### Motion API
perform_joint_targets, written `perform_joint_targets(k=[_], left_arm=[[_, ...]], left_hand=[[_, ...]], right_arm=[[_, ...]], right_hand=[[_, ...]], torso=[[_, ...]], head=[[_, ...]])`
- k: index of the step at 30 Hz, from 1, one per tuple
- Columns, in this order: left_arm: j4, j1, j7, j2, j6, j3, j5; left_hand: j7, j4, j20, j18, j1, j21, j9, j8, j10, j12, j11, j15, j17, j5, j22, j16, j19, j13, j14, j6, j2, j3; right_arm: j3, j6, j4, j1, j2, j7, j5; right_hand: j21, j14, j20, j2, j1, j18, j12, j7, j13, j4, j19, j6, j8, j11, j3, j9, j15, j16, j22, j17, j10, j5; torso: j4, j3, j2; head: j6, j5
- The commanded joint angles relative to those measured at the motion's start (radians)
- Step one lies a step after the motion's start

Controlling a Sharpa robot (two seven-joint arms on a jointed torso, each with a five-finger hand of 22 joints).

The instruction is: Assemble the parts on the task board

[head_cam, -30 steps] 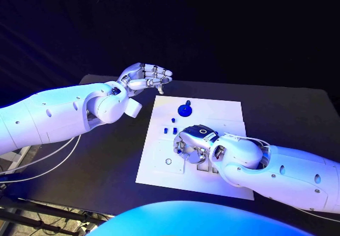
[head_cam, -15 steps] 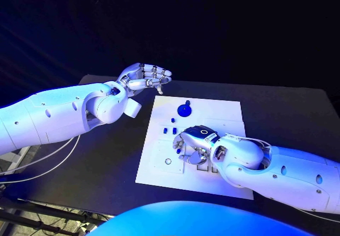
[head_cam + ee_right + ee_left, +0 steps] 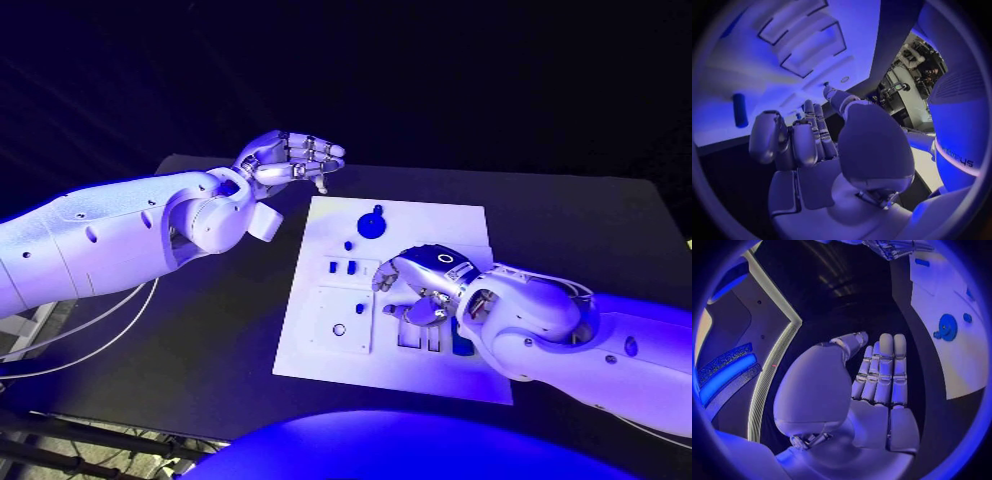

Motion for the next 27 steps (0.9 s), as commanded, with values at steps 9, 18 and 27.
perform_joint_targets(k=[9,18,27], left_arm=[[0.000,0.000,0.004,0.003,0.025,-0.001,-0.001],[-0.001,0.000,0.004,0.003,0.026,-0.002,-0.001],[-0.002,0.000,0.004,0.002,0.026,-0.002,-0.001]], left_hand=[[0.012,-0.005,0.003,0.006,-0.004,-0.006,-0.001,-0.002,-0.008,0.003,0.000,-0.002,-0.002,0.003,-0.001,-0.006,-0.003,-0.001,-0.005,-0.006,0.005,-0.001],[0.012,-0.006,0.003,0.006,-0.004,-0.007,-0.001,0.000,-0.009,0.007,0.000,-0.002,-0.002,0.004,-0.001,-0.006,-0.003,0.000,-0.006,-0.005,0.007,-0.001],[0.012,-0.006,0.003,0.006,-0.004,-0.007,-0.001,0.000,-0.009,0.007,0.000,-0.002,-0.002,0.004,-0.001,-0.006,-0.003,0.000,-0.006,-0.005,0.007,-0.001]], right_arm=[[0.012,0.037,0.003,0.089,-0.125,-0.021,0.138],[0.012,0.096,-0.052,0.100,-0.131,-0.018,0.132],[0.009,0.153,-0.082,0.089,-0.105,-0.018,0.123]], right_hand=[[-0.019,0.021,0.002,0.002,0.031,0.012,0.033,0.024,-0.002,0.018,0.001,-0.039,-0.041,0.000,-0.093,-0.004,0.010,0.015,0.157,0.008,-0.055,-0.002],[-0.097,0.006,0.013,0.031,0.185,0.023,0.134,0.016,-0.017,0.188,-0.015,-0.071,-0.058,0.012,-0.359,0.015,0.021,0.010,0.140,-0.025,-0.164,0.017],[-0.071,0.014,0.008,0.050,0.219,0.019,0.174,0.014,-0.013,0.206,-0.003,-0.051,-0.048,0.003,-0.346,0.024,0.014,0.024,0.147,-0.007,-0.139,0.017]], torso=[[-0.0012,-0.0016,-0.001],[0.0001,-0.0003,0.001],[0.0008,-0.0013,0.001]], head=[[0.027,-0.046],[0.030,-0.049],[0.027,-0.047]])
